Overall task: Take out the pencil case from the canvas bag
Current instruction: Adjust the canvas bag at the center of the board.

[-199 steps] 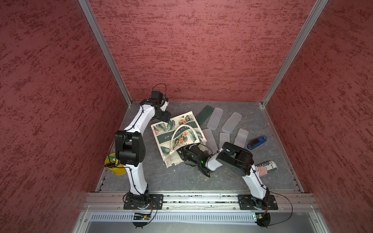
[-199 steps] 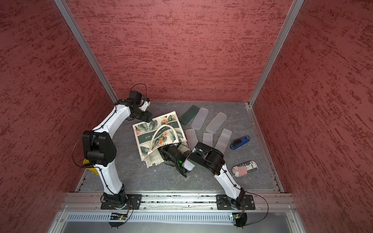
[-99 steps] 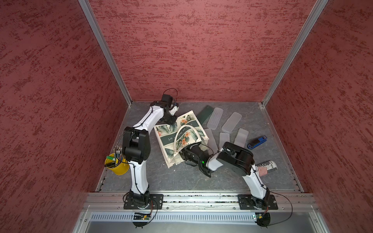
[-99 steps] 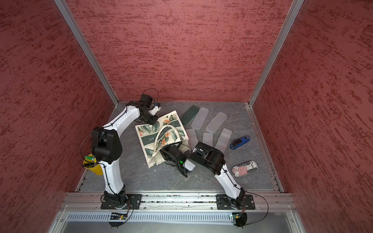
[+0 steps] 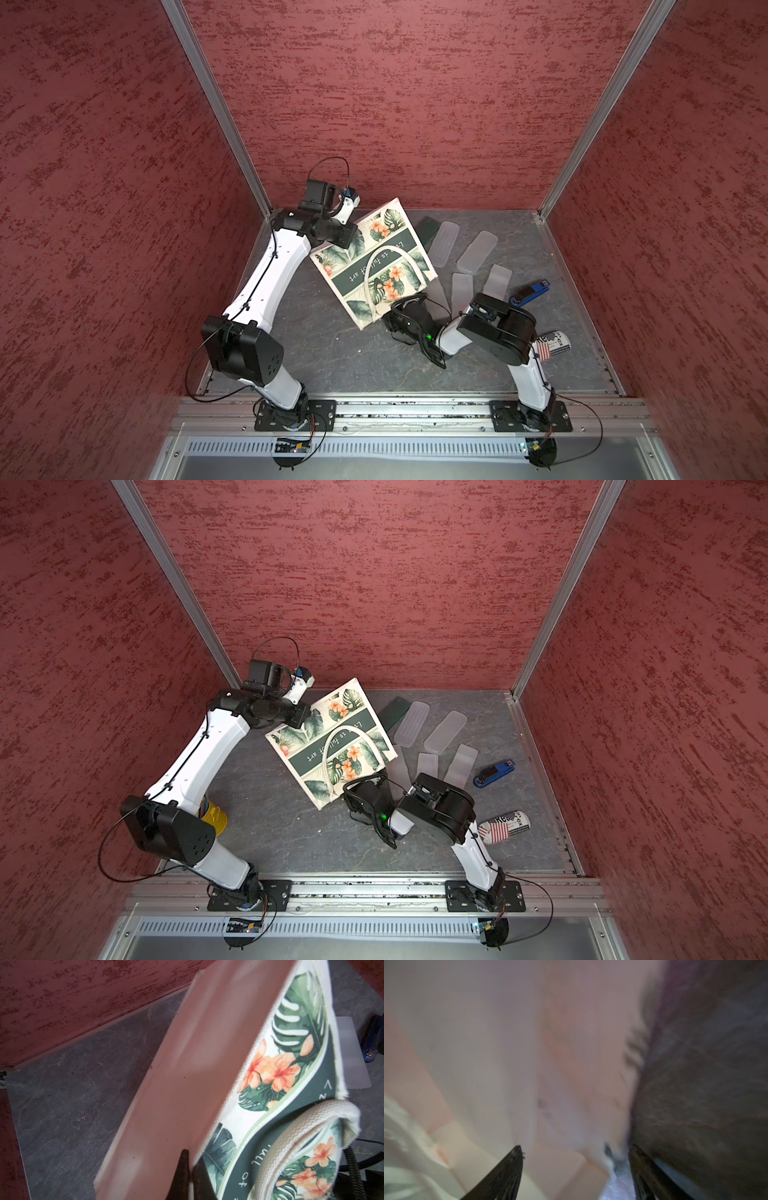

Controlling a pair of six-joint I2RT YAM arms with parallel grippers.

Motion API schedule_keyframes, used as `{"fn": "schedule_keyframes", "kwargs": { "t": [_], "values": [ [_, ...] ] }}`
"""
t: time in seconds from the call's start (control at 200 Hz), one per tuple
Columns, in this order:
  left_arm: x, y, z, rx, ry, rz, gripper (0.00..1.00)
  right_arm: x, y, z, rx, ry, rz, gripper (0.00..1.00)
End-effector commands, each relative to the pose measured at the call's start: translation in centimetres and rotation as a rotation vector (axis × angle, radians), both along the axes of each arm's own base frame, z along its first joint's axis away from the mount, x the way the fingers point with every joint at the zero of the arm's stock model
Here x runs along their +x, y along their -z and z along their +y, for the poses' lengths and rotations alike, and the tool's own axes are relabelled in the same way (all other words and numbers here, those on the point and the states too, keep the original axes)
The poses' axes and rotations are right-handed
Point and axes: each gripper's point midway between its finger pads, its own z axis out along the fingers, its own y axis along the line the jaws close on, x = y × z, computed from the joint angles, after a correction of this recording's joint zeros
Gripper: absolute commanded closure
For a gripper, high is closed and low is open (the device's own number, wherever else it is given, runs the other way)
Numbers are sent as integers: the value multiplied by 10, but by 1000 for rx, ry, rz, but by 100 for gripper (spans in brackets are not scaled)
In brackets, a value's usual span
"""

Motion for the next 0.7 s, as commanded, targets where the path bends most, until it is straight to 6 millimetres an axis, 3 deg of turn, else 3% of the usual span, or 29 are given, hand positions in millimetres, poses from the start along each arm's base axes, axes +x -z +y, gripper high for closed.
{"fn": "schedule_keyframes", "kwargs": {
  "t": [0.0,0.135,0.25,0.406,0.476,0.576,0.696],
  "values": [
    [8,27,-7,-23,13,60,100,2,-5,0,-9,3,-13,19],
    [10,72,5,27,-21,156,100,3,1,-2,-15,11,0,19],
    [13,90,14,67,-66,182,100,5,3,1,-17,4,5,19],
    [19,83,22,84,-132,164,57,7,4,5,-19,-1,8,21],
    [20,76,26,96,-165,153,26,7,4,5,-19,-4,6,23],
    [16,67,32,111,-207,149,2,5,4,2,-20,-7,0,27],
    [9,57,38,153,-260,136,0,3,3,-5,-42,-13,-14,31]
  ]
}}
